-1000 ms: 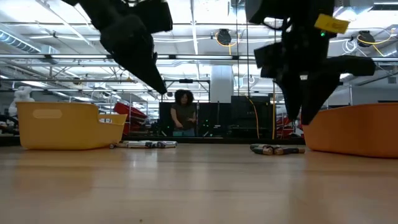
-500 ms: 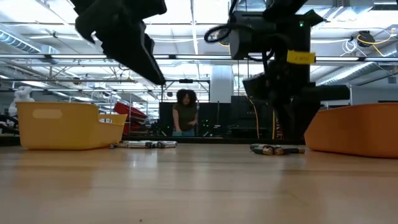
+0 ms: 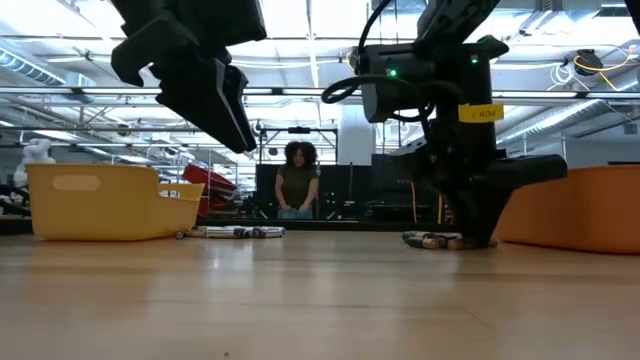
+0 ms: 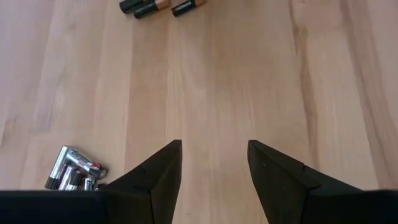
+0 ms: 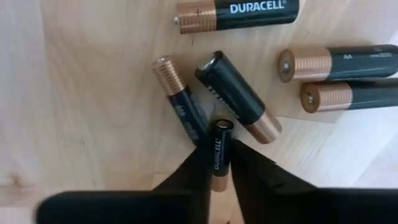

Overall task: Sort batteries
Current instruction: Put the black battery into the orange bin

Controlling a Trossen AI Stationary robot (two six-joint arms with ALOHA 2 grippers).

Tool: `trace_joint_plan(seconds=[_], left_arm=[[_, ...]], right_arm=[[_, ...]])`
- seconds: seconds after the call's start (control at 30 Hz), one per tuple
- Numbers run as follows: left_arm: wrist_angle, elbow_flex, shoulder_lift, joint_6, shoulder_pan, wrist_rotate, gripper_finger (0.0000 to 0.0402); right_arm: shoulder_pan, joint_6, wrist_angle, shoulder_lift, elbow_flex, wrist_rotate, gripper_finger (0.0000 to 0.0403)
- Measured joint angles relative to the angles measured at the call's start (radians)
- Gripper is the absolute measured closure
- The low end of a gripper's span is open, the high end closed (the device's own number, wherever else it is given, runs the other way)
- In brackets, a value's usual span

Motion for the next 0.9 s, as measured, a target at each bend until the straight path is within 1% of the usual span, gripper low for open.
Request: trace_joint_plan(seconds=[0.03, 0.1, 0.23, 0.4, 0.5, 0.57, 0.7, 0.77, 0.83, 0.9], left_arm=[[0.0, 0.0, 0.0, 0.002, 0.0, -0.003, 0.0208], [0.003, 0.0, 0.0, 0.009, 0.004, -0.023, 0.0208], [0.009, 0.0, 0.0, 0.009, 0.022, -0.063, 0.0208], [0.049, 0.0, 0.0, -0.022, 0.05, -0.067, 0.0208], [0.065, 0.0, -0.001, -0.02, 0.059, -0.067, 0.0208], [0.079, 0.0, -0.001, -0.004, 0.065, -0.059, 0.0208], [0.096, 0.0, -0.001, -0.01, 0.083, 0.028, 0.0208], [0.099, 0.0, -0.001, -0.023, 0.09, 0.06, 0.0208], [0.101, 0.0, -0.001, -0.025, 0.095, 0.069, 0.0208], [0.102, 0.0, -0.001, -0.025, 0.102, 0.073, 0.0208]], right_arm=[[0.0, 0.003, 0.001, 0.0, 0.0, 0.001, 0.0378], [0.0, 0.012, 0.003, 0.0, 0.0, 0.0, 0.039], [0.0, 0.04, 0.007, 0.001, -0.002, 0.0, 0.0387], [0.0, 0.065, 0.002, 0.0, -0.001, 0.012, 0.0397], [0.002, 0.099, -0.041, -0.027, 0.019, 0.061, 0.0399], [0.0, 0.132, -0.074, -0.068, 0.028, 0.114, 0.04], [0.007, 0.233, -0.169, -0.244, 0.055, 0.133, 0.04], [0.027, 0.306, -0.257, -0.314, 0.049, 0.146, 0.0401], [0.048, 0.384, -0.327, -0.39, 0.047, 0.177, 0.0401], [0.07, 0.481, -0.4, -0.467, 0.043, 0.186, 0.04]])
